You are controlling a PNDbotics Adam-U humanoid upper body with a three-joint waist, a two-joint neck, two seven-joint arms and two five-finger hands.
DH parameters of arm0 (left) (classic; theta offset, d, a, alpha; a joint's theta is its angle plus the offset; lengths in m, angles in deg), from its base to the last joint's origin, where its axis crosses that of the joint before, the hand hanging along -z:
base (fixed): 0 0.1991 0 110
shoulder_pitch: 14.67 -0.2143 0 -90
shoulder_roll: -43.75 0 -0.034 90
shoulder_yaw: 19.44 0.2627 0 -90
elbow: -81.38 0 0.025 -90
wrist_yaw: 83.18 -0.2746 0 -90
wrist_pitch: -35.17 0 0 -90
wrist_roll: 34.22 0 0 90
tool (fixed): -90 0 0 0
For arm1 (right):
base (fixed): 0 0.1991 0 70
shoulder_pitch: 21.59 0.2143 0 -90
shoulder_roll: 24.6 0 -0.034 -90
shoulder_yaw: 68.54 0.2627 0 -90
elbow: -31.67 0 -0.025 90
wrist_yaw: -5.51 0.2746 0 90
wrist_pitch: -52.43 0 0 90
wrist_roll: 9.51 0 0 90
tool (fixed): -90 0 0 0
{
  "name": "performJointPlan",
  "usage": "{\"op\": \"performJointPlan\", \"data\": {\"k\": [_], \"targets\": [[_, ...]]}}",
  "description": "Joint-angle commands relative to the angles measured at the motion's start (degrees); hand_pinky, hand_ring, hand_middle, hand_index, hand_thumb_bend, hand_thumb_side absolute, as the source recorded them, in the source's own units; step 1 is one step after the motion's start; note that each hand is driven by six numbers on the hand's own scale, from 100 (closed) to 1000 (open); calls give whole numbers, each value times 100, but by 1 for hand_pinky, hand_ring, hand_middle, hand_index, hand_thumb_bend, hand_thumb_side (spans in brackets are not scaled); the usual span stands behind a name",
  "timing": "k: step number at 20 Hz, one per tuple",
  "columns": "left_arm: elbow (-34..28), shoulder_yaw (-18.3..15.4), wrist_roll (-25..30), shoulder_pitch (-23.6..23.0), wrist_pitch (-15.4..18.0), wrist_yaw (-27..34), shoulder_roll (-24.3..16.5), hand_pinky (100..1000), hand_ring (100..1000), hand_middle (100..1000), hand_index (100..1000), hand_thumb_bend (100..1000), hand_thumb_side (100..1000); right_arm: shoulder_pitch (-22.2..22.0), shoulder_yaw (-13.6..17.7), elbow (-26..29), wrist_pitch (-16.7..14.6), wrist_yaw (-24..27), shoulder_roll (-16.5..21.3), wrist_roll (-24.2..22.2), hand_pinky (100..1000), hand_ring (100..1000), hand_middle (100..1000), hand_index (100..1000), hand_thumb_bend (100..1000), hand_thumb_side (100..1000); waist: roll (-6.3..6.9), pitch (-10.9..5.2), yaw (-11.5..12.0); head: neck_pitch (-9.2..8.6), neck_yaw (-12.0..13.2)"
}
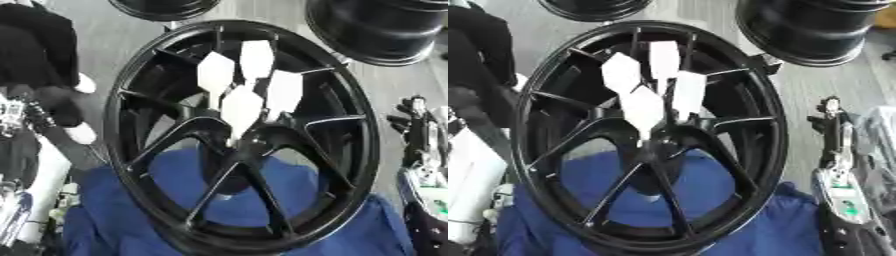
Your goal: Pull the pin out of the wheel hub.
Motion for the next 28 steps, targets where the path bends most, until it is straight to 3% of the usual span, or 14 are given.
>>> {"op": "performJointPlan", "data": {"k": [1,7,14,15,23,28], "targets": [[-39,-80,-51,14,-6,18,-142,626,805,700,739,175,895,137,-21,200,110,97,277,-64,794,684,743,781,100,830,39,-138,-25,-8,23],[-44,-97,-77,-59,6,-49,-180,626,805,700,739,172,896,315,-179,414,449,204,716,-252,801,699,755,791,100,819,23,-143,-64,36,40],[-47,-97,-83,-66,7,-57,-183,626,805,700,739,172,896,327,-188,491,551,236,763,-270,801,699,755,791,100,819,21,-144,-67,39,41],[-31,-91,-82,-95,-3,-62,-208,626,805,700,739,171,900,383,-241,548,536,208,819,-302,806,718,769,799,100,775,-5,-188,-79,83,47],[19,-91,-108,-221,3,-105,-317,626,806,700,739,168,903,1516,-1396,809,1164,-466,1975,-1011,808,724,758,798,100,697,-77,-257,-174,195,176],[20,-101,-120,-251,4,-100,-327,626,805,700,738,169,902,2201,-2161,1158,1613,-676,2740,-1482,809,729,744,795,100,562,-107,-288,-171,200,131]]}}
